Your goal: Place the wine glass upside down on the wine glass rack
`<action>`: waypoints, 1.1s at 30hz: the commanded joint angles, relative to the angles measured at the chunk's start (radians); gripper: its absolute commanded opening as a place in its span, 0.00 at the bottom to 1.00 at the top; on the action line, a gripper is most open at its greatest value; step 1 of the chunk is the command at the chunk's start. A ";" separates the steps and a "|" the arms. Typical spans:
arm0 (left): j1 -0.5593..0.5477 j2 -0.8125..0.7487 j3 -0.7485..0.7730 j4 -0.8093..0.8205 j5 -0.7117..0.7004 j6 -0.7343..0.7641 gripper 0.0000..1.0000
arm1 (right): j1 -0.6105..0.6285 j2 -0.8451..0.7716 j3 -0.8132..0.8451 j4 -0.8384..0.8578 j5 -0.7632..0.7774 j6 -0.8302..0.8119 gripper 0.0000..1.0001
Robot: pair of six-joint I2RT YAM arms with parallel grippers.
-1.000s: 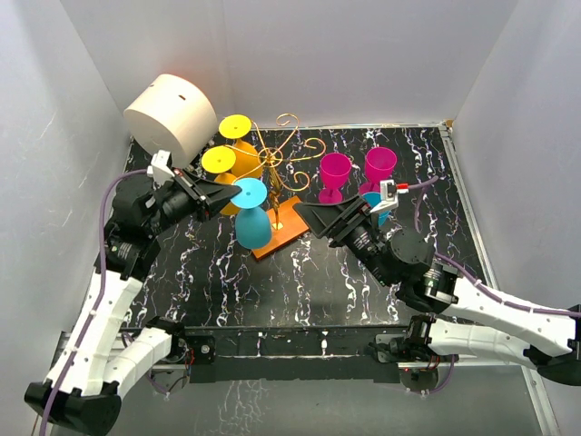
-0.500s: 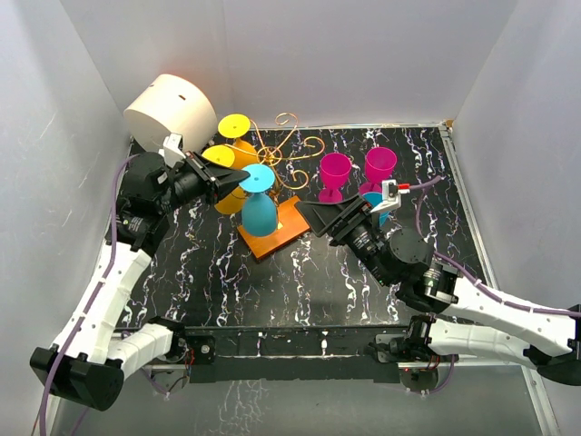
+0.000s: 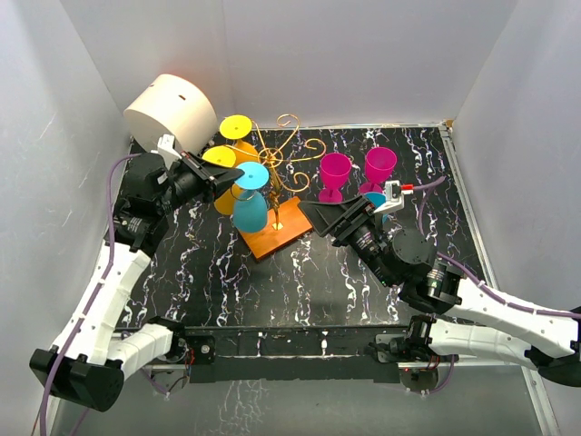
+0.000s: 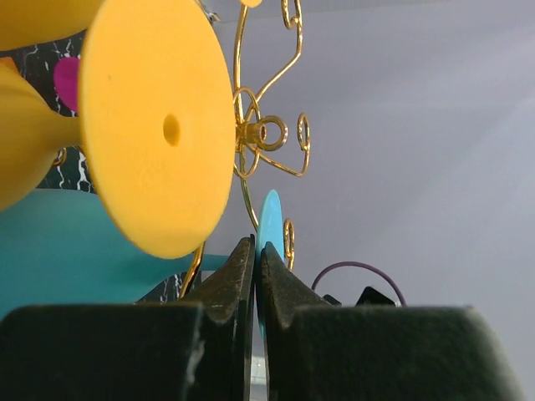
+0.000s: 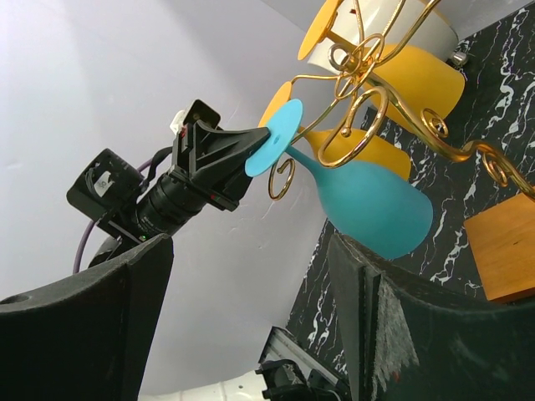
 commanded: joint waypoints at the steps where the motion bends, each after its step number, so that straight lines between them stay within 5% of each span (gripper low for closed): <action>1: 0.000 -0.045 0.039 -0.034 -0.041 0.040 0.00 | 0.001 -0.004 0.041 0.008 0.011 0.014 0.73; 20: 0.000 -0.127 0.043 -0.133 -0.108 0.087 0.00 | 0.001 0.020 0.057 -0.016 -0.006 0.053 0.73; 33: 0.001 -0.147 0.061 -0.183 -0.020 0.122 0.00 | 0.002 0.047 0.081 -0.002 -0.029 0.062 0.72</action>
